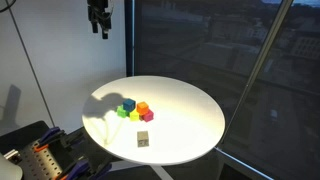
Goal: Pick up the gray block and stack it on top of both the blue block and the orange block
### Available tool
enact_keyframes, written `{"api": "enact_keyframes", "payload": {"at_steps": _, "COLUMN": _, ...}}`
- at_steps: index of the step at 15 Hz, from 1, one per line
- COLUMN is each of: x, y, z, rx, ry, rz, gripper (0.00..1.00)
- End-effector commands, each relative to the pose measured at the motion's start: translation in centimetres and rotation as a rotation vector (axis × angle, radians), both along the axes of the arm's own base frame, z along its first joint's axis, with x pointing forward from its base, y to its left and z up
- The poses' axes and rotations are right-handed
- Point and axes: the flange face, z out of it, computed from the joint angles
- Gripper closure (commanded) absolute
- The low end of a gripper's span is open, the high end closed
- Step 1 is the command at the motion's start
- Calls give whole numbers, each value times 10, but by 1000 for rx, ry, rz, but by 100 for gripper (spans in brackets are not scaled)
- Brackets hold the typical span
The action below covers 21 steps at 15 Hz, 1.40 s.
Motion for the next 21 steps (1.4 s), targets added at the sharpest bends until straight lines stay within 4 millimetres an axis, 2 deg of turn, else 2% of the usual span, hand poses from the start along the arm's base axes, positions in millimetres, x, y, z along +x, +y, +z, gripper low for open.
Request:
{"api": "enact_keyframes", "payload": {"at_steps": 1, "x": 0, "y": 0, "z": 1, "rx": 0, "ry": 0, "rz": 0, "gripper": 0}}
{"api": "enact_keyframes", "payload": {"at_steps": 12, "x": 0, "y": 0, "z": 2, "rx": -4, "ry": -4, "rz": 1, "gripper": 0}}
{"api": "enact_keyframes", "payload": {"at_steps": 21, "x": 27, "y": -1, "z": 8, "rx": -45, "ry": -29, "rz": -15, "gripper": 0}}
